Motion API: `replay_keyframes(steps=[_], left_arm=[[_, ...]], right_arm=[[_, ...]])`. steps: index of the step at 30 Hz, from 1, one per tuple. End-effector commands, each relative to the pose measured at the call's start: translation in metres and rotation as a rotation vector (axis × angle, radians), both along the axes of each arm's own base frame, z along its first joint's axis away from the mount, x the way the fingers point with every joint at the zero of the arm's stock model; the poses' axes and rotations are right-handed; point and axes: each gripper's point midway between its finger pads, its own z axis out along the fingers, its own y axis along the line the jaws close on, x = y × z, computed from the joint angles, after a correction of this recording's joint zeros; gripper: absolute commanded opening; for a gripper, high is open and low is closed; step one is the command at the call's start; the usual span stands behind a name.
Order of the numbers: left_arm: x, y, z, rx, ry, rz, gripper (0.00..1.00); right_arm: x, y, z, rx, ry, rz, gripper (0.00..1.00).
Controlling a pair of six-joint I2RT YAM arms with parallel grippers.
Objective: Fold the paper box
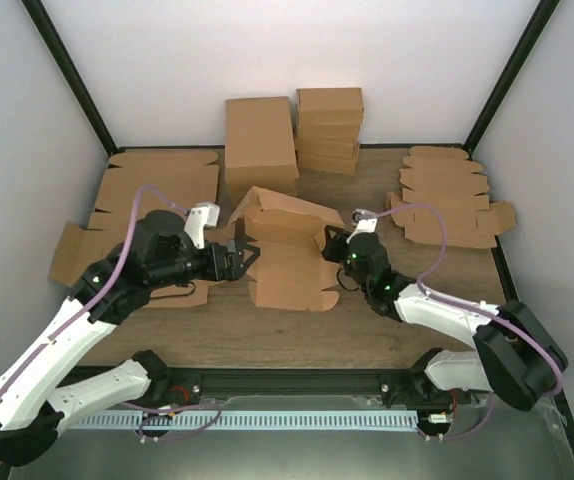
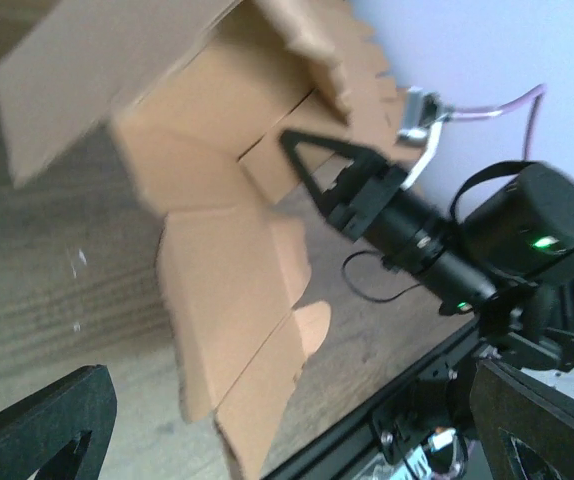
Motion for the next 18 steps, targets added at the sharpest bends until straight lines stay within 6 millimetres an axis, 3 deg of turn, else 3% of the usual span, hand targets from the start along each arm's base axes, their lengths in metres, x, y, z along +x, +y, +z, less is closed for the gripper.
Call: replay_keyframes(steps=[1,6,12,18], left_arm=[[-0.012,-0.008,-0.018,-0.092,0.095,-0.015,1.00],[-0.023,-0.005,-0.019,-0.199,0.092,-0.018,1.00],[-0.030,-0.022,-0.049,-0.210,0.184,-0.089,1.00],[-0.028,-0.031,-0.055,-0.216,0.197,-0.113,0.96]], right_arm=[[-0.005,-0.019,0.018,0.135,-0.044,-0.093,0.01],[-0.010,-0.033,0.020,0.169,-0.051,-0.147,0.01],[-0.012,-0.032,0.018,0.206,-0.050,-0.144,0.01],[-0.011,-0.032,0.021,0.195,-0.073,-0.143,0.01]])
